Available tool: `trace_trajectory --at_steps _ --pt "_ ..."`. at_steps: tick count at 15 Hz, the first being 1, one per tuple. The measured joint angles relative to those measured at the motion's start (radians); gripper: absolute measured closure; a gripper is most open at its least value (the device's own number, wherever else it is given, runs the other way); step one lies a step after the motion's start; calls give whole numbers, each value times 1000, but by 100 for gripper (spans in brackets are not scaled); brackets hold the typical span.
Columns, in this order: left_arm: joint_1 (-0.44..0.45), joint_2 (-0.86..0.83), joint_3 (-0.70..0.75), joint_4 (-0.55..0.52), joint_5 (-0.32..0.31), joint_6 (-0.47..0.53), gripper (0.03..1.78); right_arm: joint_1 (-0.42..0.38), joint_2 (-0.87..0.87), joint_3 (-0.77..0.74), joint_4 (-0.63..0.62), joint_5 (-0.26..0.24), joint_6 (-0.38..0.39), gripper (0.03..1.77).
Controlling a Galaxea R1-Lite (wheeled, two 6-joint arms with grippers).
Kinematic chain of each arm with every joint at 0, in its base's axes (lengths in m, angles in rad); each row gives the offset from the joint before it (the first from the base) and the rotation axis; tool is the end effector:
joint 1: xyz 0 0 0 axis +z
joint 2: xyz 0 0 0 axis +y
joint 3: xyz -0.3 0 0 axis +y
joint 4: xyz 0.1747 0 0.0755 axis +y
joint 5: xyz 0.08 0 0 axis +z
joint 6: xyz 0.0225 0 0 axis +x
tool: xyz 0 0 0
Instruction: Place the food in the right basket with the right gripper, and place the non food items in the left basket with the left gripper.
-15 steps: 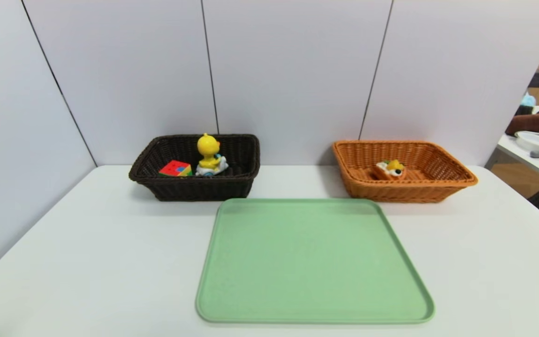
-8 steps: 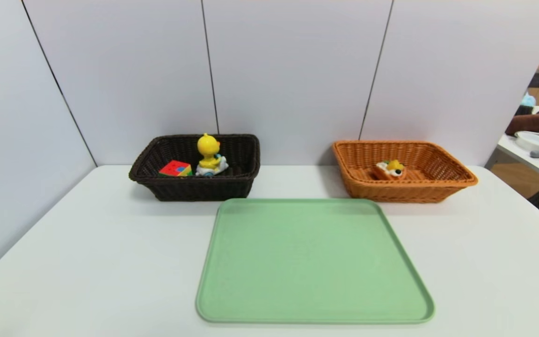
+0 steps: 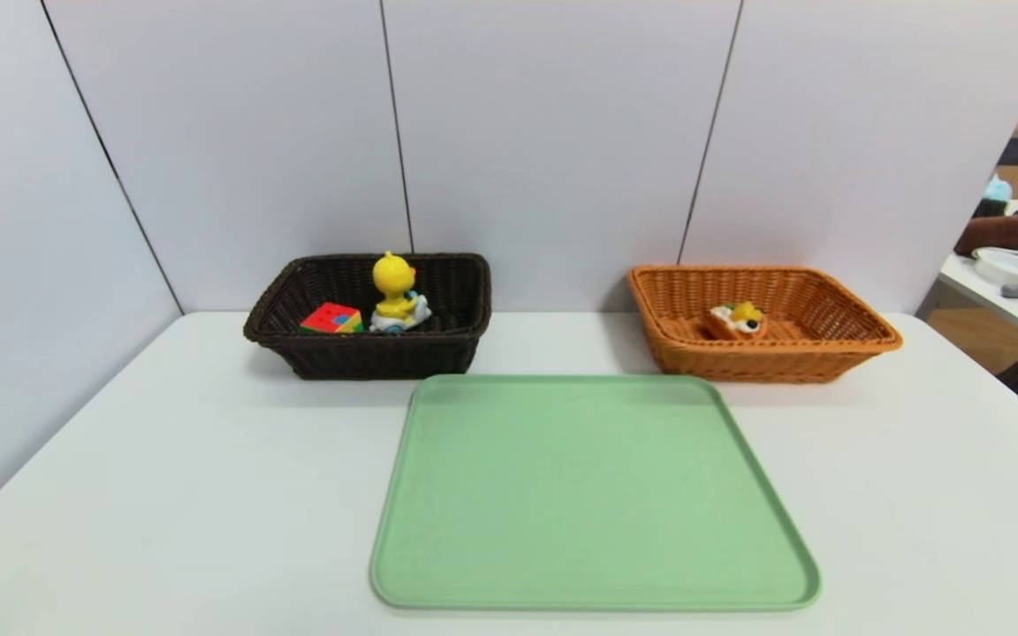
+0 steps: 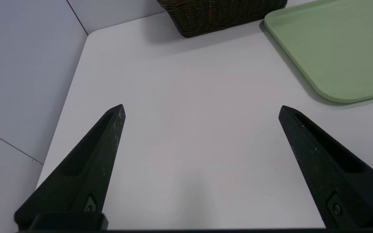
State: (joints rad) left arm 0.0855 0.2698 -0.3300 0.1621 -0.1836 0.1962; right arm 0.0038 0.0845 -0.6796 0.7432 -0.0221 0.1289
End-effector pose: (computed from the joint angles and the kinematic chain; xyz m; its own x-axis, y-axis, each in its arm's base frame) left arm -0.0173 -0.0056 0.1554 0.9901 -0.0984 -0.1000 0.1149 0.9777 0.1757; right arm -0.0952 -0.0009 0.1707 0.9889 -0.0183 -0.1475 0.0369 0.9916 0.1239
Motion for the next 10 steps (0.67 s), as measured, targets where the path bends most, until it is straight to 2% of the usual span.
trace_trajectory --at_steps 6,10 --pt "1 -2 6 -31 11 -3 12 0 -30 0 0 32 0 10" --pt "1 -1 3 -44 29 -5 12 -1 -34 0 0 34 2 10"
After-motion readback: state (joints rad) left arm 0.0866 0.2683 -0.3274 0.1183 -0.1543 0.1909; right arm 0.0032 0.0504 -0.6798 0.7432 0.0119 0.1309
